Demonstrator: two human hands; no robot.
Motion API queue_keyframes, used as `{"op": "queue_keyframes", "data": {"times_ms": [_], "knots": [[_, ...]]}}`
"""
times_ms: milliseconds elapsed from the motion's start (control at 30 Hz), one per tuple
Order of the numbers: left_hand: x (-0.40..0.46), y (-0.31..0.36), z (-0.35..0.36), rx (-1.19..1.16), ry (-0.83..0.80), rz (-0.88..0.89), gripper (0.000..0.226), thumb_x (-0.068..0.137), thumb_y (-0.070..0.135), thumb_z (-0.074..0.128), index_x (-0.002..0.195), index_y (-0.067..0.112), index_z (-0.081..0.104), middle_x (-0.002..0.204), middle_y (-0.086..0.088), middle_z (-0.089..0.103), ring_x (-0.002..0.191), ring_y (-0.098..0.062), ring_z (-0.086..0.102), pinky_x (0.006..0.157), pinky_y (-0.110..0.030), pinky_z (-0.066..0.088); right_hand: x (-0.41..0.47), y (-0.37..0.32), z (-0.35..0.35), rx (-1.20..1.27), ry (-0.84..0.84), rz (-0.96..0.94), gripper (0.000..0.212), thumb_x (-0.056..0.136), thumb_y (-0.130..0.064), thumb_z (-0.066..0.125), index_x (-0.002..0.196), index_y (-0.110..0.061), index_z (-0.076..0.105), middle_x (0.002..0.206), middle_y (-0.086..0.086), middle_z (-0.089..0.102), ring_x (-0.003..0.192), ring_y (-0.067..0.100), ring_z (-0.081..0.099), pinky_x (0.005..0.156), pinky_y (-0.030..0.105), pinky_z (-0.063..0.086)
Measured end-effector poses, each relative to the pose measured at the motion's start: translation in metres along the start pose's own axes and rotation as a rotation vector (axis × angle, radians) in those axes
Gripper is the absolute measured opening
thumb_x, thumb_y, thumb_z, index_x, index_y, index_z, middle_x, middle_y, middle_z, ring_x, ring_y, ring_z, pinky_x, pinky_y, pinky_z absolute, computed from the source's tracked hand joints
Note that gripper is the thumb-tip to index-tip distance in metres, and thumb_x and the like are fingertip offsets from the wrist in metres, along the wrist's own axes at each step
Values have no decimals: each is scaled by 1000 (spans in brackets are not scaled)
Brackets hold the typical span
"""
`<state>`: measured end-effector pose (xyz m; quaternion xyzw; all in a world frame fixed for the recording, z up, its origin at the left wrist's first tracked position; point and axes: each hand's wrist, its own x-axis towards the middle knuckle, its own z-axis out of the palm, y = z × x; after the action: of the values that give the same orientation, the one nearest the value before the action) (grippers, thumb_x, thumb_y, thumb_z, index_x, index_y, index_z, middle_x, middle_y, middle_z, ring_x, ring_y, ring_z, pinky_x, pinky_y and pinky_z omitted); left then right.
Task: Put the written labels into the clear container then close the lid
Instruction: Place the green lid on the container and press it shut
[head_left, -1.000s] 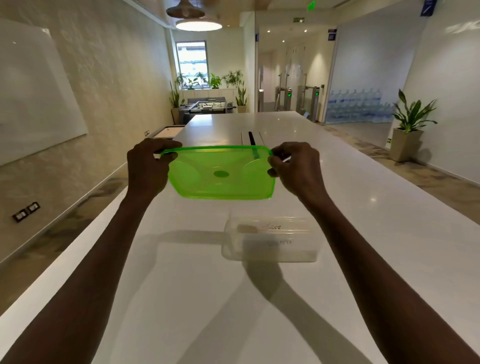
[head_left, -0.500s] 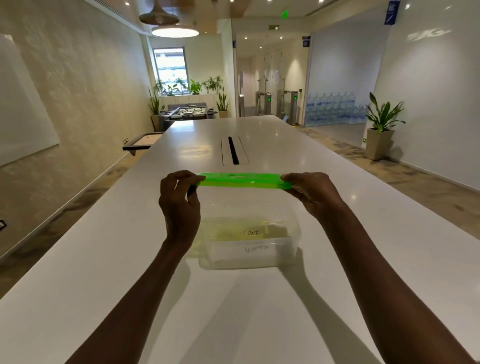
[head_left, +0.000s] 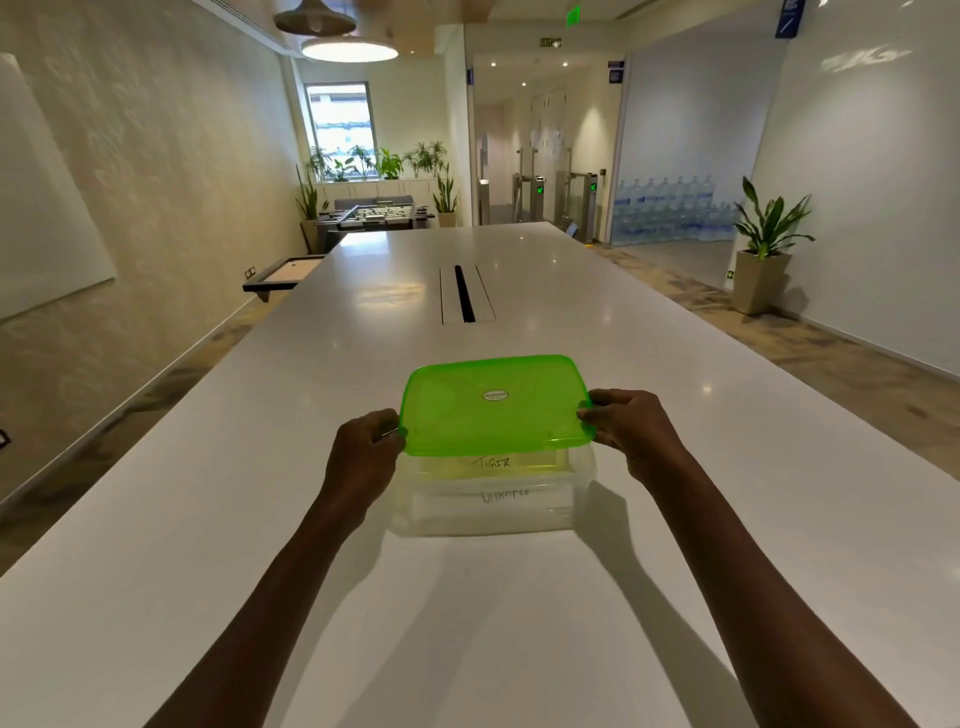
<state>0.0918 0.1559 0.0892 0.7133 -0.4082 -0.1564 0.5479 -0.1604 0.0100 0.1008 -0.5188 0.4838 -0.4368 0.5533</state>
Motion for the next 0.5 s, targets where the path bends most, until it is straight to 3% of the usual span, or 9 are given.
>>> {"op": "queue_keyframes", "data": {"times_ms": [67, 133, 233, 333, 500], "knots": [[-3, -2, 2, 16, 9, -2, 13, 86, 12, 66, 79, 24, 67, 82, -5, 63, 78, -16, 55, 75, -30, 41, 0, 5, 1, -113, 35, -46, 52, 75, 9, 73, 126, 5, 60, 120, 24, 66, 103, 33, 66, 90, 44, 55], [-7, -5, 6, 17, 44, 5, 8, 85, 19, 69, 83, 26, 70, 85, -3, 67, 80, -15, 60, 75, -28, 42, -3, 9, 3, -216, 54, -86, 52, 75, 4, 74, 126, 2, 62, 120, 20, 67, 109, 31, 65, 100, 47, 51], [-12, -8, 8, 47, 91, 2, 30, 80, 18, 74, 110, 11, 72, 100, -3, 73, 92, -15, 66, 83, -28, 47, -7, 14, 7, -322, 69, -127, 50, 76, -4, 75, 125, -2, 64, 119, 16, 70, 108, 26, 66, 97, 37, 51], [-16, -9, 8, 58, 93, -4, 33, 78, 13, 76, 111, 9, 72, 103, -8, 75, 93, -18, 68, 85, -30, 50, -9, 17, 8, -391, 101, -161, 47, 78, -10, 74, 124, -5, 65, 119, 13, 70, 108, 24, 65, 88, 27, 46], [-15, -12, 9, 47, 106, -25, 35, 76, 15, 77, 110, 8, 72, 100, -9, 75, 89, -18, 68, 83, -29, 49, -11, 23, 7, -456, 126, -183, 46, 80, -16, 74, 124, -4, 65, 120, 14, 70, 111, 25, 65, 95, 30, 47]]}}
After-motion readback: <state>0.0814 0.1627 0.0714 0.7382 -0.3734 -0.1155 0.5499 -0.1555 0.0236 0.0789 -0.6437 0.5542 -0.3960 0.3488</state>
